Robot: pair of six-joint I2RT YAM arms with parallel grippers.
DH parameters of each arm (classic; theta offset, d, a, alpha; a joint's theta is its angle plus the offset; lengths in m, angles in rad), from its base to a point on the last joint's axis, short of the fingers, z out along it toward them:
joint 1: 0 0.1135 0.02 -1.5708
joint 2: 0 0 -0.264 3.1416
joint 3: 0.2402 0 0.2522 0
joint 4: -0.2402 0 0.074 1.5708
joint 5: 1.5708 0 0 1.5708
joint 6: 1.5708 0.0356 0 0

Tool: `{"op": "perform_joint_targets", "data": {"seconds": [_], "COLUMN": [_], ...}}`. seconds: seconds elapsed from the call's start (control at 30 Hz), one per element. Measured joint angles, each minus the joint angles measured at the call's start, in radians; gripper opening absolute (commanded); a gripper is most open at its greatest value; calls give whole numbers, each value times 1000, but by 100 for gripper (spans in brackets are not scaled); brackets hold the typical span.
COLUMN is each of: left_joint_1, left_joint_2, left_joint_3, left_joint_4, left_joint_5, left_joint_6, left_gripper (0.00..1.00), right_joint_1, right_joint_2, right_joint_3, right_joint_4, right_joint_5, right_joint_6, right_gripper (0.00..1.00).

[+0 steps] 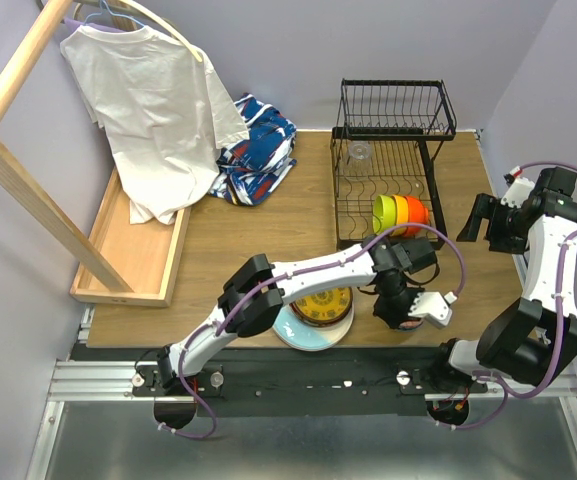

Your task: Load the mixed dishes into the dish rack

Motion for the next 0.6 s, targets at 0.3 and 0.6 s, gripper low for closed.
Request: {"op": "perform_joint_targets", "data": {"seconds": [0.3, 0.6], "left_joint_1": [21, 77], "left_joint_2": [-41, -94], "left_joint_3": [6, -16], "left_joint_4": [11, 7], "left_joint_5": [21, 56], "left_joint_6": [-43, -92], "left_gripper": [0, 0], "right_joint_1": [0, 0], "right_joint_2": [0, 22], "right_joint_3": [0, 35], "right_joint_4": [0, -1], "right_joint_5": [0, 0], "right_joint_6": [11, 18], "right_gripper": [91, 91]}}
